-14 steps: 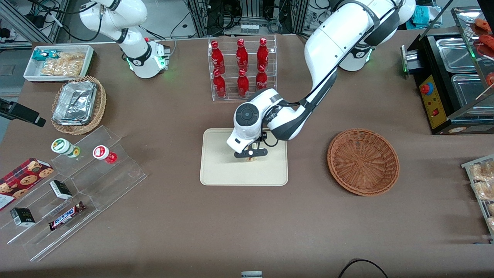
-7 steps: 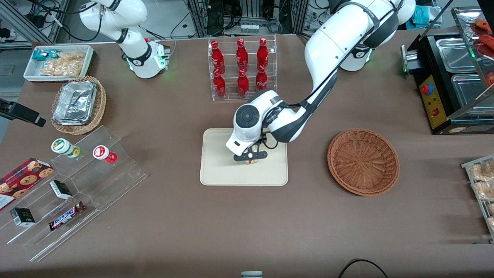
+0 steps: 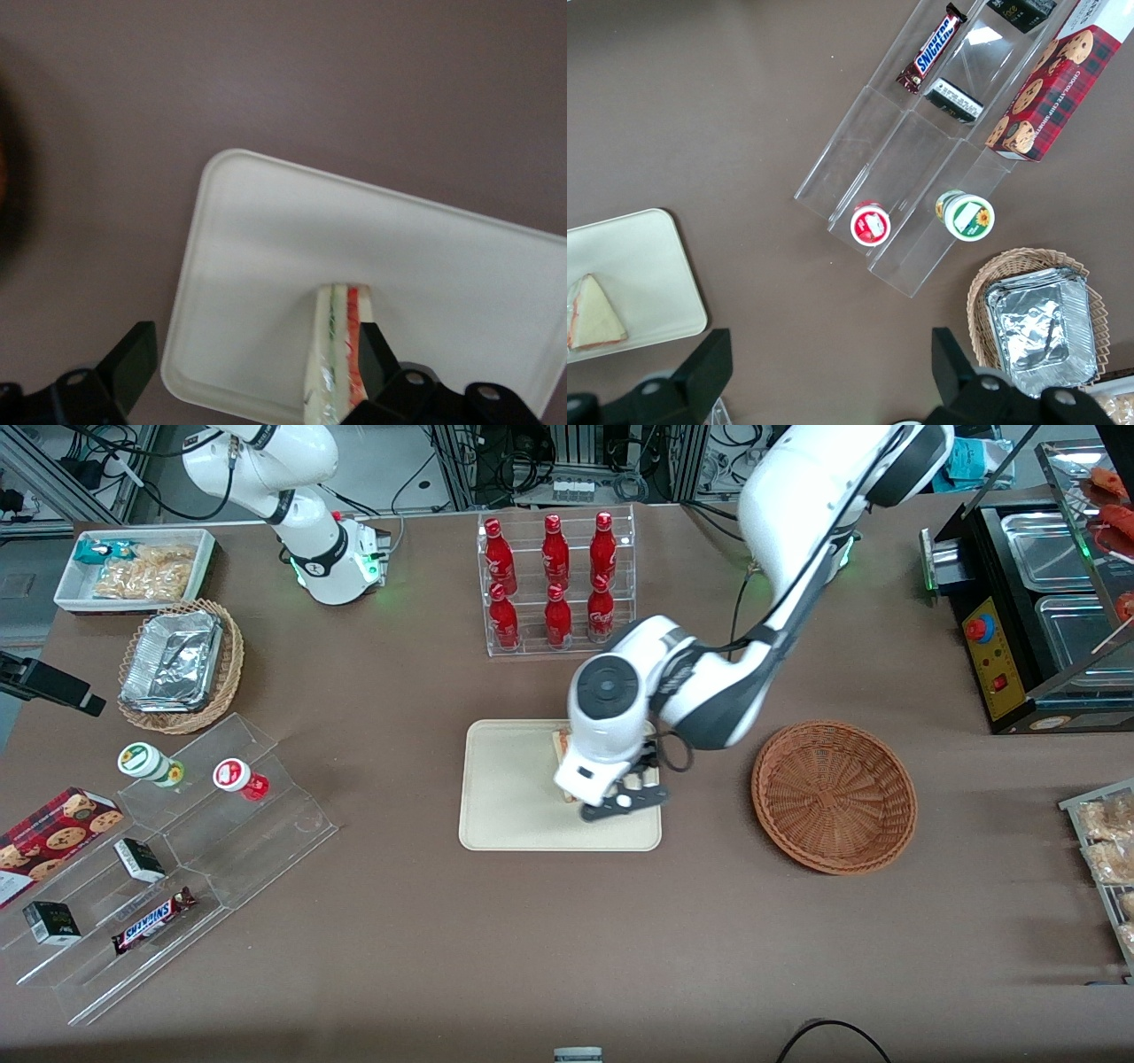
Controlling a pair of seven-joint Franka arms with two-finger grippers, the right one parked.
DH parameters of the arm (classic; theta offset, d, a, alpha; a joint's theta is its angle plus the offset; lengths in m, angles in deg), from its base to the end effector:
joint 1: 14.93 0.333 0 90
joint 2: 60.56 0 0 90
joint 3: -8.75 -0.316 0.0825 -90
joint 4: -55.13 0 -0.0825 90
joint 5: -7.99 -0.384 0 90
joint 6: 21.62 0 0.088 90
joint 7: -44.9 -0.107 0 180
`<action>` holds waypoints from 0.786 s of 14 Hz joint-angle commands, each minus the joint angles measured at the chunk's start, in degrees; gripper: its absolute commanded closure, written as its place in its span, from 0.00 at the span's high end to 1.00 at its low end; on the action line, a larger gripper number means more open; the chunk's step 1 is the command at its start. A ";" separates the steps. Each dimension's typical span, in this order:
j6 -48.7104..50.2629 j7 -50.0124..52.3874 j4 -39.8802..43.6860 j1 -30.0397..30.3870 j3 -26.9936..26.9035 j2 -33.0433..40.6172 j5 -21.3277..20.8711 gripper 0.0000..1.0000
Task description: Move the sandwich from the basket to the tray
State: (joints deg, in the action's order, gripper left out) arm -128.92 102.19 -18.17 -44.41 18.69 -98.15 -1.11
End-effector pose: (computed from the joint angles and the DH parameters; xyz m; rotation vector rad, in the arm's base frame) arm 0.5875 -0.4294 0.3657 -3.0397 -0.4488 0.0039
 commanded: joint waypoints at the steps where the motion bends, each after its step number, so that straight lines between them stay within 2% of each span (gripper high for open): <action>1: 4.62 -3.22 -3.16 -0.32 -7.45 4.79 2.06 1.00; 4: 9.29 -17.43 -3.16 -0.41 -18.77 5.85 8.98 1.00; 8: 15.97 -36.34 -3.43 -0.32 -32.14 6.73 13.73 1.00; 11: 19.75 -50.74 -3.43 -0.41 -42.60 8.05 20.77 1.00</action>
State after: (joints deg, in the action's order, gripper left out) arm -111.53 58.97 -19.78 -43.85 -19.00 -92.61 16.37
